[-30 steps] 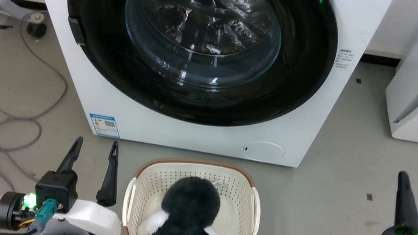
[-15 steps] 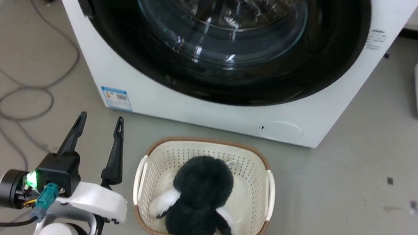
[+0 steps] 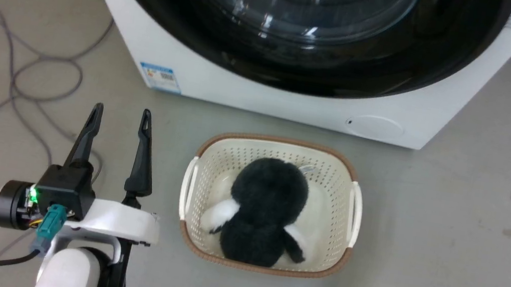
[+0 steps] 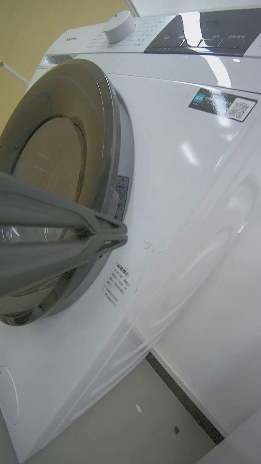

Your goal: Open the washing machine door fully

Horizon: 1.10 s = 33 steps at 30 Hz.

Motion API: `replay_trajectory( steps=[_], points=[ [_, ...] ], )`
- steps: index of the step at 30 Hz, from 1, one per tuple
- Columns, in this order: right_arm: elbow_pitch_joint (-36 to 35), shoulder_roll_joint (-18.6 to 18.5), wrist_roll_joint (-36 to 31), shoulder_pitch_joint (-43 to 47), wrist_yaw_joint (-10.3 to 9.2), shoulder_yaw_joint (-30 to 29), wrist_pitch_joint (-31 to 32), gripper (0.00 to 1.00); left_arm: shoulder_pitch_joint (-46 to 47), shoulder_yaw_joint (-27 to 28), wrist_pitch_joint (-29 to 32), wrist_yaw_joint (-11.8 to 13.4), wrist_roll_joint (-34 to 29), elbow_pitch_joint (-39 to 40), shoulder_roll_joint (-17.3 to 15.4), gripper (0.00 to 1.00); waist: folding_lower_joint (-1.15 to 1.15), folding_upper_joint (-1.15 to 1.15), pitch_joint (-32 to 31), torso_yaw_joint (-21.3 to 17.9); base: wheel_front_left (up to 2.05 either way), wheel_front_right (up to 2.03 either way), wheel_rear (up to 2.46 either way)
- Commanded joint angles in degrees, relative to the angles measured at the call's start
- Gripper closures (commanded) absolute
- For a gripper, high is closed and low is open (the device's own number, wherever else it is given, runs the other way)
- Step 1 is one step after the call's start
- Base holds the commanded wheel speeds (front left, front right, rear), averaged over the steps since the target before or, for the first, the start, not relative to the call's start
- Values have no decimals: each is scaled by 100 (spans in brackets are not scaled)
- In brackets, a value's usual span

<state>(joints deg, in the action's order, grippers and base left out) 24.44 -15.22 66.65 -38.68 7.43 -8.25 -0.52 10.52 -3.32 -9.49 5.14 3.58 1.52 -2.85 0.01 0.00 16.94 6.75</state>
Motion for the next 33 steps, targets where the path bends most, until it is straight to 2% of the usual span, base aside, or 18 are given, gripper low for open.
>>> replay_trajectory(
  steps=[1, 15, 26, 33],
  points=[
    [165, -117, 171, -321, 4, 47, 23, 100, 120, -34, -60, 48, 49, 31, -2, 0, -1, 0, 135, 98, 0, 0, 0],
    [1206, -525, 676, -1875, 5, 548, 269, 100, 403, -139, -228, 185, 241, 58, -3, 0, -1, 0, 661, 389, 0, 0, 0],
    [1602, -654, 1215, -2447, 5, 1031, 950, 100, 600, -198, -359, 288, 368, 46, -3, 0, -1, 0, 964, 465, 0, 0, 0],
    [1597, -785, 1643, -2589, 5, 1351, 1589, 100, 679, -212, -443, 311, 412, -10, -3, 0, -1, 0, 1003, 476, 0, 0, 0]
  ],
)
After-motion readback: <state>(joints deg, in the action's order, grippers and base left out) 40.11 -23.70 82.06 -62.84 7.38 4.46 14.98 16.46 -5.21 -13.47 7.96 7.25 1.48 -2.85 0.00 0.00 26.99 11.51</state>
